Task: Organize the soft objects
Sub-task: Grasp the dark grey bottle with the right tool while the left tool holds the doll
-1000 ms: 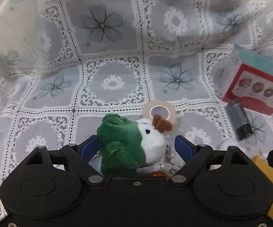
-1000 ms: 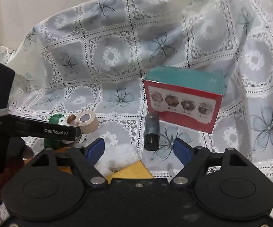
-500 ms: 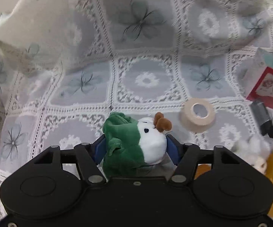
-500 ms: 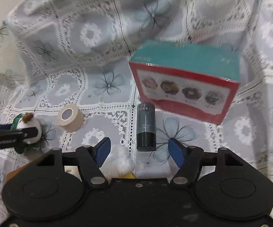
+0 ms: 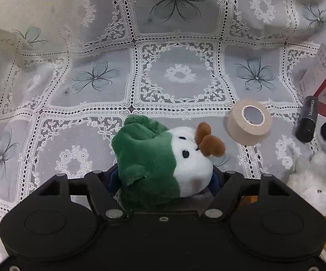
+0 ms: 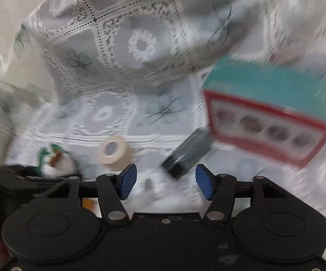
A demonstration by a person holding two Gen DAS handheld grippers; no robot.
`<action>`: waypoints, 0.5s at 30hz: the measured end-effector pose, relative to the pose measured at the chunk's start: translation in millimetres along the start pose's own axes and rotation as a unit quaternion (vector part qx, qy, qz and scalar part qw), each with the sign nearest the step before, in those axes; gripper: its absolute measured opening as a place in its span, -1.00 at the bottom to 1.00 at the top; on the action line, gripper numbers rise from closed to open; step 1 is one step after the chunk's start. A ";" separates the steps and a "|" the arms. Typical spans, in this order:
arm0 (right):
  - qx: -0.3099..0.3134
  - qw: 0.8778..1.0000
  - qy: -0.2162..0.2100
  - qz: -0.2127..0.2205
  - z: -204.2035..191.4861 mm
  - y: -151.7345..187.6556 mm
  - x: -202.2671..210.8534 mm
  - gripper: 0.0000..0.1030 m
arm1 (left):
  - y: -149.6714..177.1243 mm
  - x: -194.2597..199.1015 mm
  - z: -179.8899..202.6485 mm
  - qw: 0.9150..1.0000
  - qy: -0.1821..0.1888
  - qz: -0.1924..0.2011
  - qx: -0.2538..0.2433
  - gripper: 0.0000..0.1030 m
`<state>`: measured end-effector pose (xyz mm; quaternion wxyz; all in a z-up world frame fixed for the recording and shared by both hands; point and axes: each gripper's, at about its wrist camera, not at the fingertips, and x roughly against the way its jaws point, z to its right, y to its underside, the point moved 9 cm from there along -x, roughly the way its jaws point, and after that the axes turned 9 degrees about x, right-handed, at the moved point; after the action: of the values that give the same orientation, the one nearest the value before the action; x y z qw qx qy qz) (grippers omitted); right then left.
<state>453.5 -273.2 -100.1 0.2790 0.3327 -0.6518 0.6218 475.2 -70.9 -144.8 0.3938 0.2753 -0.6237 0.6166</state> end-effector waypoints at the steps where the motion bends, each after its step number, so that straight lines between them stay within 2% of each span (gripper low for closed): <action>1: 0.014 1.000 0.011 0.003 2.5 -1.1 1.0 0.12 | 0.1 -0.1 0.1 1.000 -0.001 -0.001 0.000 0.32; 3: 0.039 0.999 0.029 0.001 10.1 -1.9 -0.4 0.16 | -0.7 -1.0 0.1 1.000 -0.002 -0.002 0.001 0.33; 5: 0.071 0.997 0.026 0.000 8.3 -2.7 -5.9 0.23 | -0.9 -1.3 0.0 1.000 -0.003 -0.003 0.001 0.33; 9: 0.148 0.988 0.035 -0.014 12.3 2.8 -20.3 0.23 | -0.4 -2.1 0.6 1.000 -0.002 -0.002 -0.005 0.33; 15: 0.182 0.983 0.015 -0.012 22.6 9.6 -10.5 0.33 | 0.2 -2.3 0.7 1.000 -0.002 -0.004 -0.004 0.34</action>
<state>453.7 -294.7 -115.9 0.2307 0.3761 -0.5197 0.7316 476.2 -71.9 -146.8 0.3955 0.2776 -0.6260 0.6121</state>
